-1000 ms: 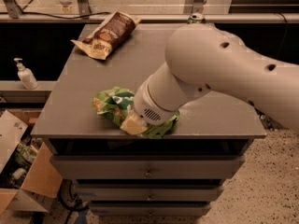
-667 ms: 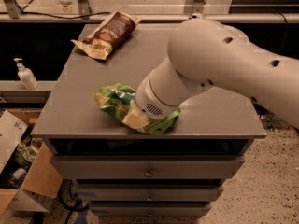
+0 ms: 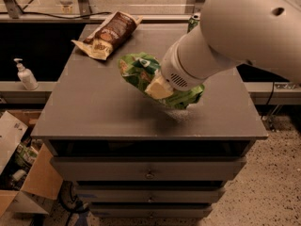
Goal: Move green rice chip bag near green can
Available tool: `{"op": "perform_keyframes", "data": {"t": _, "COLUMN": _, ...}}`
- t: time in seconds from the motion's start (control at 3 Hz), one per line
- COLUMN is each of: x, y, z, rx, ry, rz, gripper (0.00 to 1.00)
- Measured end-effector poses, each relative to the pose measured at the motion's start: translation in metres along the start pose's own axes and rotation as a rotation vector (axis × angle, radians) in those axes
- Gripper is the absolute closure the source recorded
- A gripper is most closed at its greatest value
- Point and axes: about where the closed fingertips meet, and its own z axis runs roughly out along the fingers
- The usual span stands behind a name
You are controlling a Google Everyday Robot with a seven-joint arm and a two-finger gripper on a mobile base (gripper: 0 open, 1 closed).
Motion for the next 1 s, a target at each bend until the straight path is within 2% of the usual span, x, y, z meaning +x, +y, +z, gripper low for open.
{"op": "perform_keyframes", "data": {"t": 0.67, "x": 0.002, "y": -0.001, "z": 0.002, "rx": 0.014, "ry": 0.02, "rz": -0.014, "gripper": 1.0}}
{"op": "perform_keyframes", "data": {"t": 1.0, "x": 0.013, "y": -0.022, "z": 0.01, "rx": 0.074, "ry": 0.061, "rz": -0.015, "gripper": 1.0}}
